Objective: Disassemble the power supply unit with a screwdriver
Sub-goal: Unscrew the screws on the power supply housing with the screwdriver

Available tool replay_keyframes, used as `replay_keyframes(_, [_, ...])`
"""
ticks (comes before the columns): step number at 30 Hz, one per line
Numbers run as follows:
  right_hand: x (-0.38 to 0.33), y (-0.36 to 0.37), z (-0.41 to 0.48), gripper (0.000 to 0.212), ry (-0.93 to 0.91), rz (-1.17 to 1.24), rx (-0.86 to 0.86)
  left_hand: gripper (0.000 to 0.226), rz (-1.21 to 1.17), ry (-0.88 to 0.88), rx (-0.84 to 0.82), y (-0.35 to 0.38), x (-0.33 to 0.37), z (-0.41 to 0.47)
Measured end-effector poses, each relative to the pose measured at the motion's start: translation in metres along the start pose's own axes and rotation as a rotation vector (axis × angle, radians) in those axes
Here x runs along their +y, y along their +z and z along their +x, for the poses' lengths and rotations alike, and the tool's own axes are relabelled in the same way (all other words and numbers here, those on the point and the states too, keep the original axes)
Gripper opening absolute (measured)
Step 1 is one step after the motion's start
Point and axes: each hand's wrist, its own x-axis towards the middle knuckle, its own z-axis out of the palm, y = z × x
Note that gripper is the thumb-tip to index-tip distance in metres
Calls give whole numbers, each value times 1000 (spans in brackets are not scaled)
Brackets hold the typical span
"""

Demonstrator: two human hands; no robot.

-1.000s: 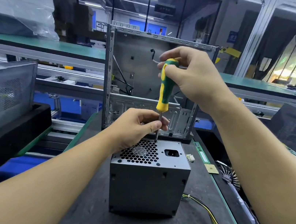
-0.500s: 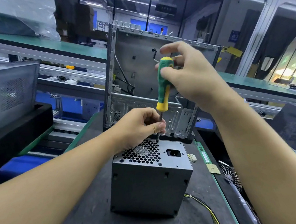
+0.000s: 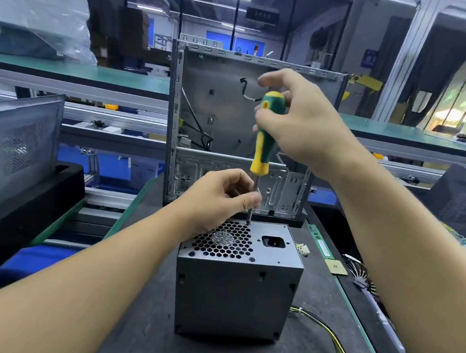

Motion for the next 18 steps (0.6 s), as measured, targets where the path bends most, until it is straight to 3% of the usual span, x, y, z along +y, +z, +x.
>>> replay_keyframes(4, [1, -2, 0, 18, 90, 40, 25, 16, -34, -7, -46, 0, 1, -1])
replay_keyframes(8, [1, 1, -2, 6, 16, -18, -13, 12, -55, -21, -29, 1, 1, -1])
replay_keyframes(11, [3, 1, -3, 9, -82, -114, 20, 8, -32, -16, -5, 1, 1, 0])
replay_keyframes(15, [-4, 0, -5, 34, -61, -68, 21, 14, 31, -23, 25, 1, 0, 0])
replay_keyframes(18, [-8, 2, -3, 22, 16, -41, 31, 5, 10, -5, -4, 1, 2, 0])
